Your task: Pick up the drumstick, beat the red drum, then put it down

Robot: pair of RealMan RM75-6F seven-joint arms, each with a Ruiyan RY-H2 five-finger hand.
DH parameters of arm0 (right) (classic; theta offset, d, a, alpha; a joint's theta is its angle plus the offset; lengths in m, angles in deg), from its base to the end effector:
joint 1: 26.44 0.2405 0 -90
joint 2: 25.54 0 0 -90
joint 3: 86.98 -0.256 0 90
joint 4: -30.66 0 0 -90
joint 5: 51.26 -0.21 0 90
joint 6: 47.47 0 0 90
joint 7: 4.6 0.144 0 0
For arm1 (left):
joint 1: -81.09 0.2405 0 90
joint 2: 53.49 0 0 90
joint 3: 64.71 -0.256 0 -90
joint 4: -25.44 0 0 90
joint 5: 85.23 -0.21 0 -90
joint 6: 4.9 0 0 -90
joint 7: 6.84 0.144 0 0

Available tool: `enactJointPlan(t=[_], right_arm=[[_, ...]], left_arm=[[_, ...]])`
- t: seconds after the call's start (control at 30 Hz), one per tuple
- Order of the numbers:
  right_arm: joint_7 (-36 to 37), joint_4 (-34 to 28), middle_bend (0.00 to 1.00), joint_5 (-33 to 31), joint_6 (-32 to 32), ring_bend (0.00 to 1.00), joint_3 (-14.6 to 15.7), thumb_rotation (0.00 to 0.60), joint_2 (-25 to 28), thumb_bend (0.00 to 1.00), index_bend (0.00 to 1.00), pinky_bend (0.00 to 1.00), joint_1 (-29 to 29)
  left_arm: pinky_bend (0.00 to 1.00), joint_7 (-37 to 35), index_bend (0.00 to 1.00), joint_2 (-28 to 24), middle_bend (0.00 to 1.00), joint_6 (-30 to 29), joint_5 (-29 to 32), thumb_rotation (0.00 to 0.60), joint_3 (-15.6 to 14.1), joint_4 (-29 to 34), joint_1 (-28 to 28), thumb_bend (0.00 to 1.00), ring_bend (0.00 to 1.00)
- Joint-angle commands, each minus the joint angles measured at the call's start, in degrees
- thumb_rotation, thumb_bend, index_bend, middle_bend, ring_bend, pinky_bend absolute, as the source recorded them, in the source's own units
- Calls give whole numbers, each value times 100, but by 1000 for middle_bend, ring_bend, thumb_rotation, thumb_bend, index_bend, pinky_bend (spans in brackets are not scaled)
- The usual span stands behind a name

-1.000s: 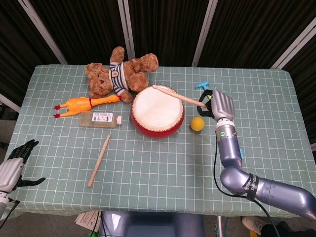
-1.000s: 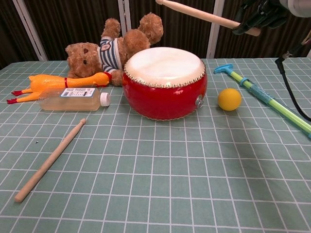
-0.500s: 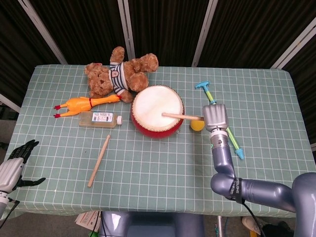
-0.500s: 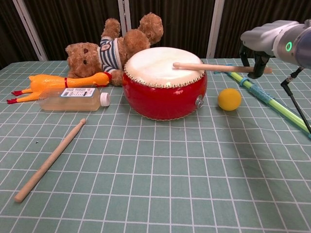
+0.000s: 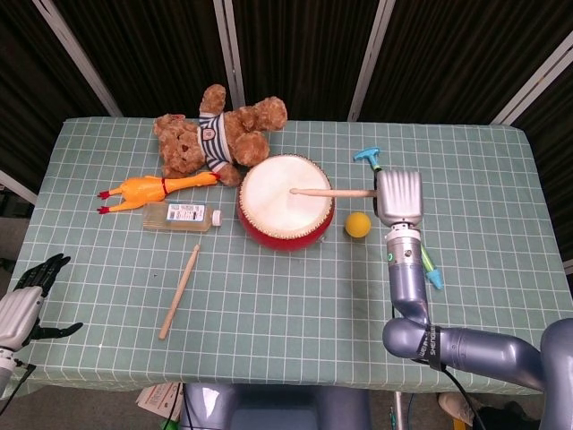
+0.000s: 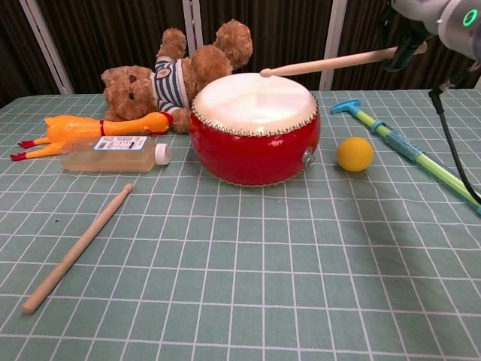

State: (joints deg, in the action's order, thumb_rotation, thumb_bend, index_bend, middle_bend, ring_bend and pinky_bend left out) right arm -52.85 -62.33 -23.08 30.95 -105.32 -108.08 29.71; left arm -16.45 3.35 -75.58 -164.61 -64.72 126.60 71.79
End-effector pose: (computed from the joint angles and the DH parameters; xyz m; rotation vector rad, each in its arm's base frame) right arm -0.1018 -0.4038 0.0784 1.3916 -0.7748 0.7242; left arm -0.3081 0.1857 0.1510 -1.4002 -1.2854 -0.8467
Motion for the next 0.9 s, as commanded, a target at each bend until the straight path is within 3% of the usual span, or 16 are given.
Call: enactJointPlan(t=[0.03, 0.13, 0.47, 0.73, 0.9], right_arm=[[480, -489, 1000, 111, 86, 1000, -131, 600, 295, 672, 1000, 989, -367], [654, -779, 1000, 263, 96, 1000, 10, 600, 499, 672, 1000, 989, -620], [1345, -1545, 1000, 1222, 251, 1000, 1086, 600, 1115, 672, 1000, 989, -1766], [1670, -1539, 1000, 1984, 268, 1000, 1798, 600, 1157, 671, 1000, 989, -2396], [1537, -1468, 1000, 2224, 191, 1000, 2045, 600, 1009, 670, 1000, 989, -2570]], left_arm=[[27, 11, 0, 3, 0, -8, -1, 600, 1, -1, 2, 23, 0], [27, 35, 0, 14, 0, -33, -10, 600, 2, -7, 9, 24, 0], [27, 165, 0, 74, 0, -157, -100, 600, -5, -49, 39, 24, 0], [27, 291, 0, 116, 0, -170, -66, 600, -10, -17, 48, 24, 0], [27, 397, 0, 121, 0, -183, -64, 600, -17, 8, 50, 24, 0]])
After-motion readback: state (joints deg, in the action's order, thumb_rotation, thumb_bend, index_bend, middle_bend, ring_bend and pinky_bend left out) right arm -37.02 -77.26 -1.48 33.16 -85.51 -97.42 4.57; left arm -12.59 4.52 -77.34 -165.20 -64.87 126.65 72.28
